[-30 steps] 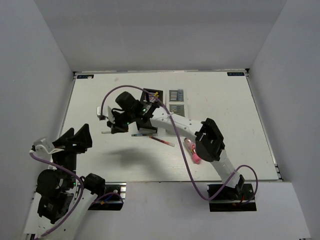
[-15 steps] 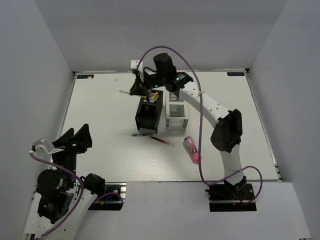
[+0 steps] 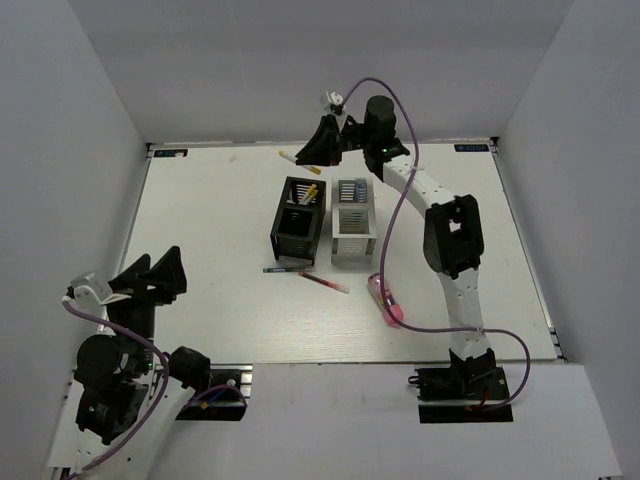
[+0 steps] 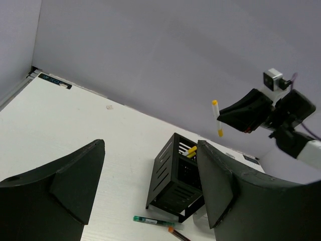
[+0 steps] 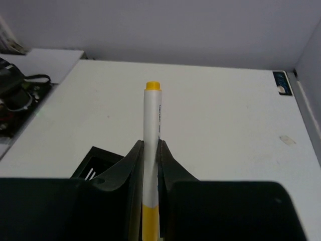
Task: Sort the stationery into containers
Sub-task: Place the pen in the storage box.
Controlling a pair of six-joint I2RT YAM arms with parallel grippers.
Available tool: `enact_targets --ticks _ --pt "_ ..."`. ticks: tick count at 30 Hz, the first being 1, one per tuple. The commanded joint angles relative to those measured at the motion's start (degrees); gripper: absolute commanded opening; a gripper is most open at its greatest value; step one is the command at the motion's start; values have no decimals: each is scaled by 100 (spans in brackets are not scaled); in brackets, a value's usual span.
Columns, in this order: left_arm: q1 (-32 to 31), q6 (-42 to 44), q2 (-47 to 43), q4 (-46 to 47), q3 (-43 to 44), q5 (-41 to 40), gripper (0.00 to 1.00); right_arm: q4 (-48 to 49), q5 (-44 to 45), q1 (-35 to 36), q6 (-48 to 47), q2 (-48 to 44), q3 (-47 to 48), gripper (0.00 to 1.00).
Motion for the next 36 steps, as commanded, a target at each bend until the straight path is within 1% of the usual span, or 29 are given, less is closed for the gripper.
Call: enact_targets --ticks 1,2,3,4,5,6,8,12,14,16,20,25,26,28,31,36 --pt "39 106 182 69 -32 145 84 3997 -952 -82 2924 385 -183 0" --pt "39 106 182 69 -32 145 84 4408 -979 -117 3244 743 -113 0" --pt "39 106 234 69 -32 145 84 4742 -1014 -126 3509 894 -17 0" --pt "39 106 235 69 -32 197 84 4981 -1102 -143 3972 1035 489 0" --pt "39 106 235 69 -32 198 84 5026 -1094 -152 4099 1341 633 0" --pt "39 106 235 69 -32 198 84 5166 -1111 -152 4231 1387 800 0" --pt "39 106 235 69 -32 198 84 5256 -1120 -152 4250 1440 784 0" --pt "39 106 287 69 -32 198 84 5299 -1086 -100 4039 1353 398 0" --pt "39 106 287 69 -32 198 84 5256 -1068 -91 3995 1423 414 0" --pt "39 106 287 69 -32 198 84 5151 -1006 -99 3951 1467 511 0" --pt "39 106 287 69 -32 198 84 4623 -866 -73 3565 1511 564 0" --pt "39 106 287 69 -32 198 84 4518 -787 58 3397 1546 590 0" --pt "39 106 287 69 -32 198 84 4395 -743 85 3310 1546 608 0" --pt "39 106 287 69 -32 198 84 3607 -681 146 2706 1528 774 0" --pt "39 106 287 69 -32 198 85 2928 -558 182 2186 1537 881 0" --pt "39 106 287 69 -32 198 85 2690 -496 217 2027 1564 881 0"
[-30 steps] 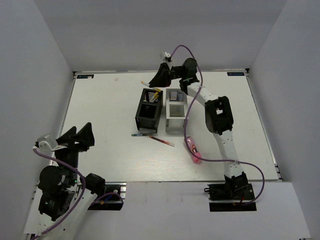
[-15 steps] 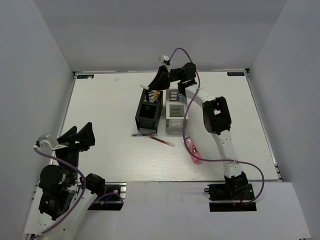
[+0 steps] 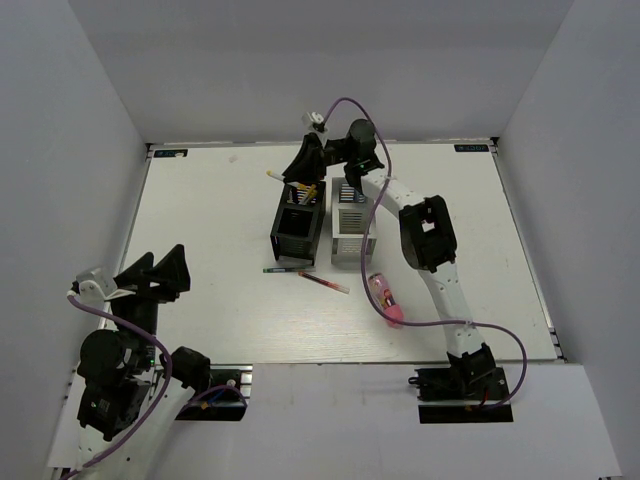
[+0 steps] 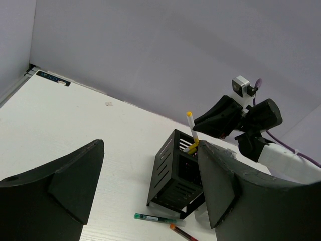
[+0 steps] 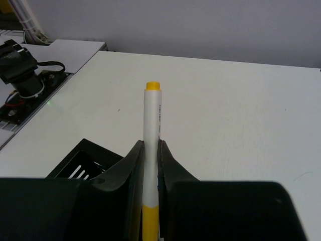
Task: Sort the stationery into containers
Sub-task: Place the pen in the storage box.
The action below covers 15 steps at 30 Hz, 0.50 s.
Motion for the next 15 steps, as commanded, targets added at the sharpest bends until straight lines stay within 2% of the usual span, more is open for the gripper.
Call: enact_targets --ticks 1,11,15 --pt "28 67 134 14 -8 86 85 -482 144 5 -570 -74 207 0" --pt "28 67 82 14 -8 86 85 -1255 171 -39 -1185 -126 137 0" --pt "28 67 82 14 -8 86 85 -1590 127 -48 -1406 -249 -56 7"
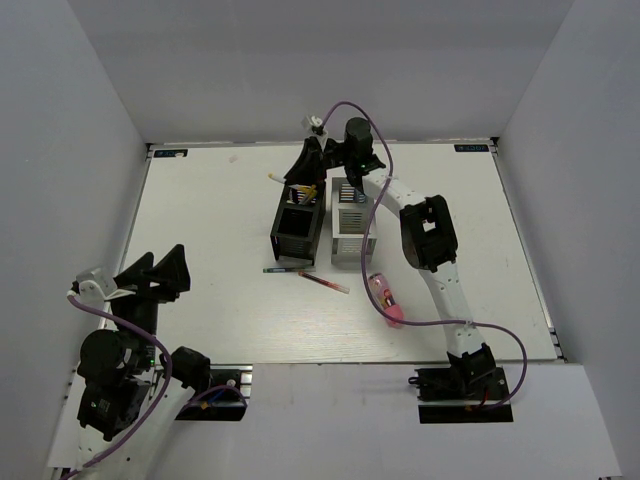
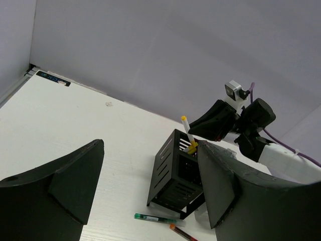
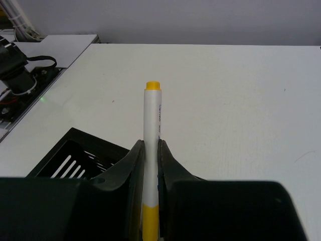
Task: Sort the stationery into containers
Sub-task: Place the pen in the storage box.
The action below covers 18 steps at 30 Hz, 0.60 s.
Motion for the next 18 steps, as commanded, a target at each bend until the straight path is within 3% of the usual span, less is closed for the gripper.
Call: enact_targets --ticks 1,15,18 --pt "24 67 82 14 -8 88 85 -277 -29 -41 -364 -258 -76 9" --pt "24 67 82 14 -8 88 85 -1155 200 -59 -1137 -627 -340 48" --pt "24 67 29 14 -8 88 85 -1252 209 -76 -1225 -723 -419 49"
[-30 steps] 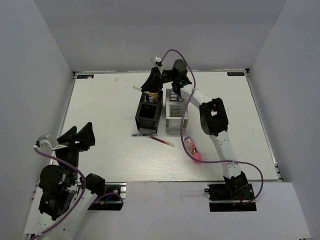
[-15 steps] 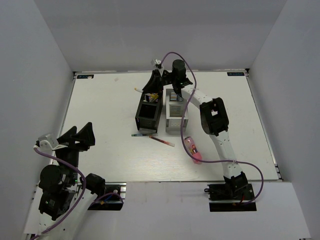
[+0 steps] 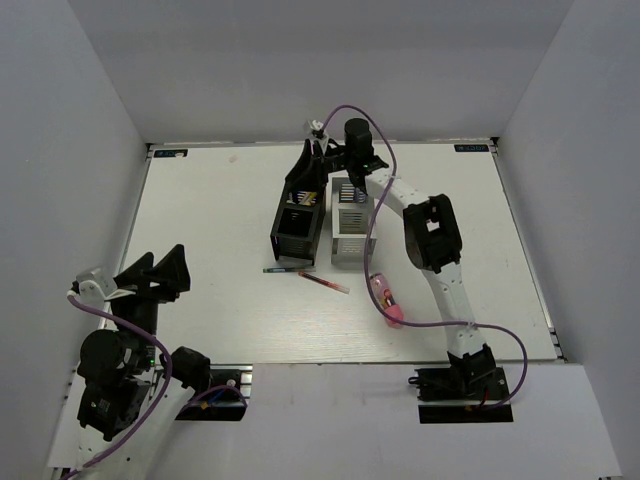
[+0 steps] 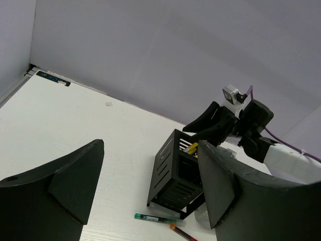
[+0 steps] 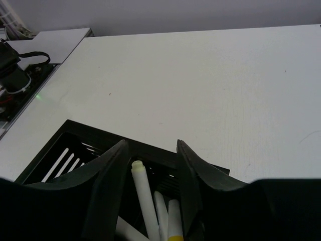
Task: Sort the stationery into containers
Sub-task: Place the pen in the storage box, then move the storage box to the center of the board.
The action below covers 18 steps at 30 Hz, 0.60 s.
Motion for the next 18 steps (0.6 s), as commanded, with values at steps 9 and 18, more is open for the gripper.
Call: enact_targets --ticks 9,18 --pt "24 119 177 119 -70 228 86 -1363 526 -107 -1257 -1036 128 46" --pt "24 -160 2230 514 158 1195 29 -2950 1774 -178 -3134 -3022 -1830 0"
